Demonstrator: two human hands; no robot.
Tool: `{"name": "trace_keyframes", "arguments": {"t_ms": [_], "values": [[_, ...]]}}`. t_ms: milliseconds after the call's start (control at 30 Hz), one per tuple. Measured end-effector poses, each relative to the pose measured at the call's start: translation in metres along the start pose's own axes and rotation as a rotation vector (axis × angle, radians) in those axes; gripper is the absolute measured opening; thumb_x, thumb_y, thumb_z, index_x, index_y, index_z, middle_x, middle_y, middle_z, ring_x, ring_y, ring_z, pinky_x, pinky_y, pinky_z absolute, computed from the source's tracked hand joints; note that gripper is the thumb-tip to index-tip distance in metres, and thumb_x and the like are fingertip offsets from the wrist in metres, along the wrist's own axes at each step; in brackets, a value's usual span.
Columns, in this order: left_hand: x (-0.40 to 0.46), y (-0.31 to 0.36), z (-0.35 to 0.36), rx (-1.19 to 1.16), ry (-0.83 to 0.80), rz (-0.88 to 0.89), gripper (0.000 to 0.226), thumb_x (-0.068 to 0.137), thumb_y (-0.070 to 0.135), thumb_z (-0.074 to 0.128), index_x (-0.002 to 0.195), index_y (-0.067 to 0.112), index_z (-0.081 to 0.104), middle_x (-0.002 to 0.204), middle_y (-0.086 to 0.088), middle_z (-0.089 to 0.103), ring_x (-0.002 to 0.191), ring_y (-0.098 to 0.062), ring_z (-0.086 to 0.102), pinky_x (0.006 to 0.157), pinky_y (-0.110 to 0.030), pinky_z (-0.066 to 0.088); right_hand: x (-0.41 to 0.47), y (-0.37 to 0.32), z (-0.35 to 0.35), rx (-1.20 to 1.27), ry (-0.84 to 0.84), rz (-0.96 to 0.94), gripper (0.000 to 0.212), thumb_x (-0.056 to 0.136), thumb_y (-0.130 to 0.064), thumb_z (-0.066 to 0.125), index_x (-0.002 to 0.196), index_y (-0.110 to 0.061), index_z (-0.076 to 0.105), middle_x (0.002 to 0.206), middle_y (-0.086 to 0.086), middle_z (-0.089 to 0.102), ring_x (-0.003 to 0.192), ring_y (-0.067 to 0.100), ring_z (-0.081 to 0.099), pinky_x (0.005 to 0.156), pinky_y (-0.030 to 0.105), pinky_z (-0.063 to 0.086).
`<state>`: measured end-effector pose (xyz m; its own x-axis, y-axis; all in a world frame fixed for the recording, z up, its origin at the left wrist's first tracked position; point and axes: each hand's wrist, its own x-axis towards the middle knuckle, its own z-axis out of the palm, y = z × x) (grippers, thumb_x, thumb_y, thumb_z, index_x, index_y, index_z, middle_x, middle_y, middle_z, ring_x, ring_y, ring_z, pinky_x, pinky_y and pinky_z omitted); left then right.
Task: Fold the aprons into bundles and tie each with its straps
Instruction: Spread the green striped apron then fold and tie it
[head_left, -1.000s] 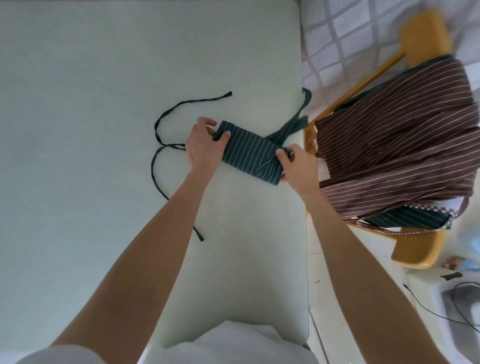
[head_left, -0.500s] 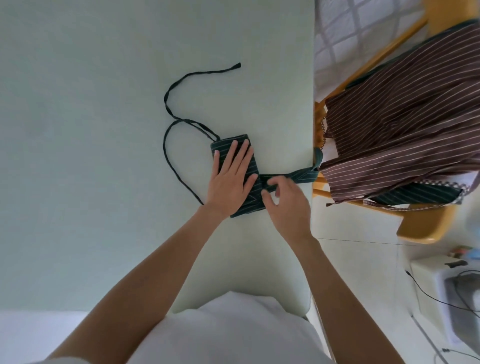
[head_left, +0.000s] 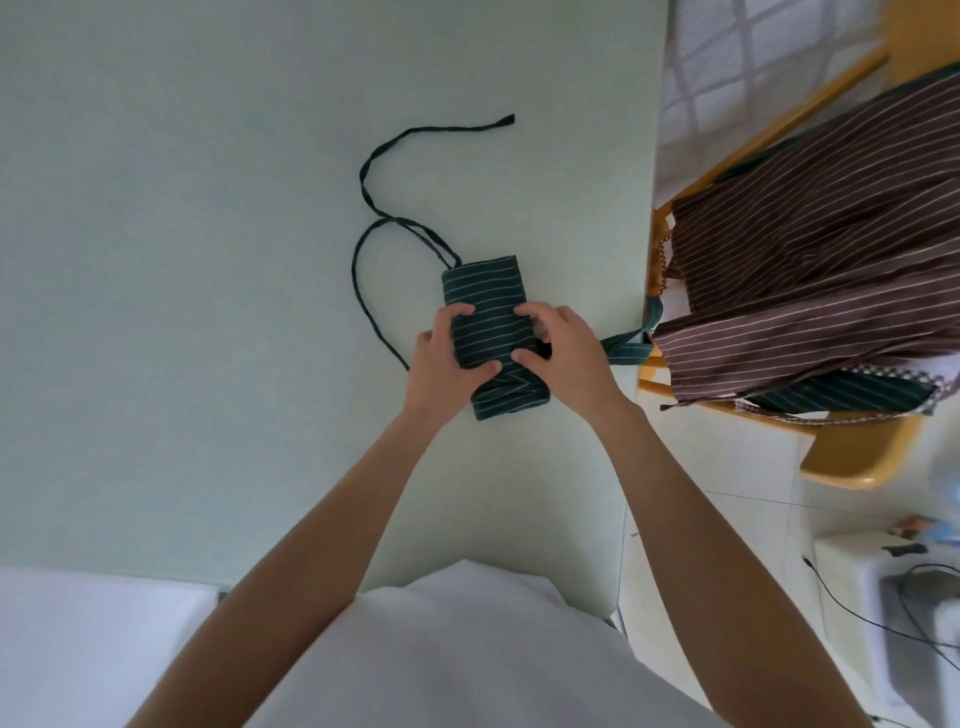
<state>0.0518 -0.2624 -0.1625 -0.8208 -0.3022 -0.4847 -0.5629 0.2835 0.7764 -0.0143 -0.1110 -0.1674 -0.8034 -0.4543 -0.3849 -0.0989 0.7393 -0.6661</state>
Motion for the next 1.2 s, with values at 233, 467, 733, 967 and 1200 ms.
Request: {"name": "trace_keyframes", "arguments": {"t_ms": [233,467,733,967,1200], "values": [[-0.006,0.013,-0.014,-0.295,-0.054,0.03,0.068,0.072,-0.005,0.072,0.124,0.028,0.044,0.113,-0.004,0.062,0.101,-0.015,0.061,0.088,-0.038,0.053,-0.008,-0.01,-0.021,0.502,-0.179,0.025,0.068,0.076,-0.006,0.075,0.125,-0.032,0.036,0.116,-0.001,0.056,0.104,0.006,0.054,0.081,0.011,0.046],[-0.02,0.0,-0.009,0.464,0.103,0.336,0.08,0.07,0.015,0.078,0.139,0.022,0.039,0.099,-0.006,0.057,0.086,-0.015,0.048,0.078,-0.029,0.044,-0.026,-0.013,0.0,-0.395,0.232,-0.224,0.08,0.069,-0.021,0.082,0.137,-0.013,0.042,0.101,0.009,0.065,0.096,0.027,0.051,0.085,0.033,0.033],[-0.03,-0.03,-0.007,0.613,0.124,0.73,0.043,0.067,0.021,0.074,0.106,0.014,0.056,0.133,-0.001,0.052,0.122,-0.018,0.046,0.101,-0.032,0.03,-0.061,0.012,0.006,-0.62,0.284,-0.4,0.066,0.062,-0.047,0.078,0.113,-0.012,0.052,0.136,0.014,0.048,0.134,0.03,0.03,0.11,0.05,0.017],[-0.017,-0.037,-0.017,0.607,-0.122,0.708,0.06,0.068,0.031,0.077,0.12,0.02,0.049,0.125,0.002,0.059,0.113,-0.018,0.054,0.099,-0.033,0.036,-0.055,0.027,0.011,-0.454,0.097,-0.391,0.076,0.063,-0.043,0.082,0.125,-0.012,0.05,0.131,0.005,0.055,0.129,0.025,0.044,0.114,0.051,0.018],[-0.003,-0.036,-0.017,0.68,-0.136,0.662,0.053,0.07,0.034,0.075,0.117,0.018,0.06,0.107,0.002,0.067,0.105,-0.021,0.056,0.097,-0.024,0.027,-0.046,0.028,0.013,-0.368,0.141,-0.345,0.057,0.067,-0.03,0.08,0.115,-0.009,0.059,0.121,0.007,0.062,0.124,0.027,0.048,0.113,0.048,0.024]]}}
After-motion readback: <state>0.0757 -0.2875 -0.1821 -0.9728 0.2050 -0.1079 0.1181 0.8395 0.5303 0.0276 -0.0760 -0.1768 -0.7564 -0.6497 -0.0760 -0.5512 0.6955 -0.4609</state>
